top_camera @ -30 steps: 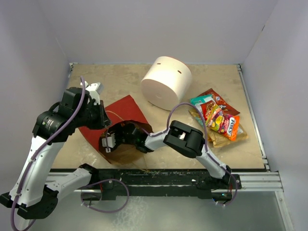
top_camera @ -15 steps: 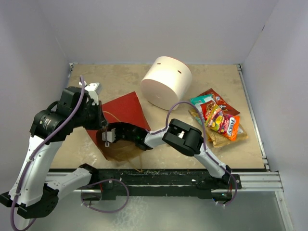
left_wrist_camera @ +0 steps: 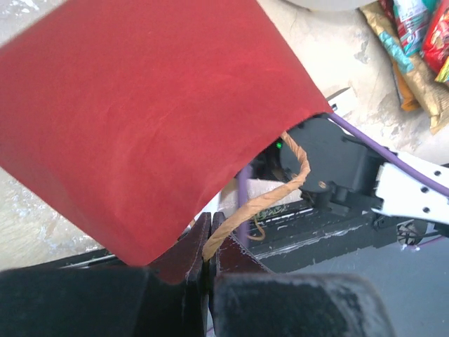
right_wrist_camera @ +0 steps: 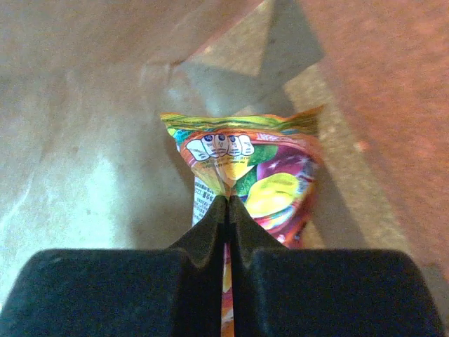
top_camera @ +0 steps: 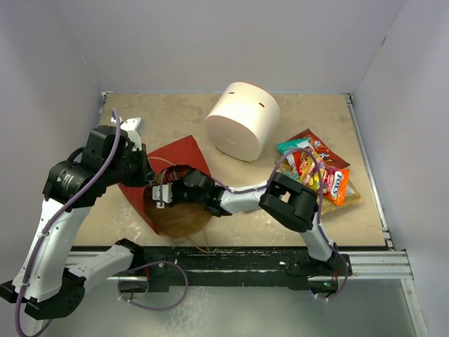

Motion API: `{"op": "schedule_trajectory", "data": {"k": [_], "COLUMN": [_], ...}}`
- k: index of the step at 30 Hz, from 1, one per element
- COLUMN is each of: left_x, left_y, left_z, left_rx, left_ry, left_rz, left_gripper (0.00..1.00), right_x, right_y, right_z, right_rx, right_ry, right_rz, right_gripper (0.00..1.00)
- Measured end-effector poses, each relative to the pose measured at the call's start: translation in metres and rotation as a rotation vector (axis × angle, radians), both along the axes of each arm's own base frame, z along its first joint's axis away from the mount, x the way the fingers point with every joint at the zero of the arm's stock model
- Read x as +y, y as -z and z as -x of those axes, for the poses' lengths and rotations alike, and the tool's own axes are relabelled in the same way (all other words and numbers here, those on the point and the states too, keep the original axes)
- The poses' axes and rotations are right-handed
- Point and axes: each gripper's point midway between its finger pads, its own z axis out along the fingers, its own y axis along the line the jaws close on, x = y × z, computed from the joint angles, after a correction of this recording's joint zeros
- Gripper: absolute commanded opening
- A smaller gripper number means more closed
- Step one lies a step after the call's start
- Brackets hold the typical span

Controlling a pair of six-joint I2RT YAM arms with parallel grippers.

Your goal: Take the snacks out of the paper bag

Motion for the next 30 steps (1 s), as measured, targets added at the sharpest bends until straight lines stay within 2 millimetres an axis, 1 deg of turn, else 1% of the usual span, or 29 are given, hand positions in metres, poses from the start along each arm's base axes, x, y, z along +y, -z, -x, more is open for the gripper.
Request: {"op": "schedule_trajectory", "data": {"k": [3,6,9,11,14,16,18,19,21,22,24,27,30], "left_x": [-0.001,-0.002,-0.004,-0.005,-0.006,-0.006,-0.007,-0.007,-0.008,-0.009,-0.009,-0.009,-0.010], "left_y": [-0.005,-0.008,-0.008,-0.005,0.002,0.007,0.010,0.011,0.010,0.009,0.008,0.008,0.007], "left_z": [-0.005,-0.008,-0.014,-0.017,-0.020,-0.019,-0.019,-0.018,-0.019,-0.020,-0.020,-0.021,-0.021], "left_rx": [-0.025,-0.039,-0.053,-0.057,-0.058,-0.057,-0.056,-0.056,-0.059,-0.061,-0.065,-0.065,-0.063], "left_ry": [-0.015,-0.030,-0.049,-0.064,-0.081,-0.091,-0.101,-0.104,-0.108,-0.110,-0.111,-0.111,-0.110], "left_rz": [0.016,0.029,0.042,0.052,0.067,0.078,0.091,0.095,0.104,0.112,0.116,0.116,0.115], "left_gripper": [0.00,0.00,0.00,0.00,0.00,0.00,0.00,0.00,0.00,0.00,0.00,0.00,0.00], "right_x": [-0.006,-0.010,-0.021,-0.033,-0.054,-0.065,-0.071,-0.072,-0.075,-0.076,-0.077,-0.079,-0.083], "right_y": [-0.021,-0.030,-0.030,-0.028,-0.026,-0.027,-0.028,-0.026,-0.021,-0.018,-0.012,-0.003,0.012], "right_z": [0.020,0.042,0.064,0.079,0.096,0.102,0.101,0.099,0.097,0.096,0.096,0.094,0.088], "right_rx": [0.060,0.130,0.204,0.256,0.318,0.344,0.357,0.358,0.360,0.359,0.348,0.312,0.252], "right_ry": [-0.056,-0.118,-0.151,-0.163,-0.158,-0.146,-0.119,-0.105,-0.085,-0.082,-0.084,-0.092,-0.093], "right_rz": [-0.028,-0.032,-0.020,-0.008,0.007,0.012,0.021,0.024,0.040,0.049,0.069,0.106,0.164], "right_gripper": [0.00,0.00,0.00,0.00,0.00,0.00,0.00,0.07,0.26,0.34,0.43,0.54,0.59]}}
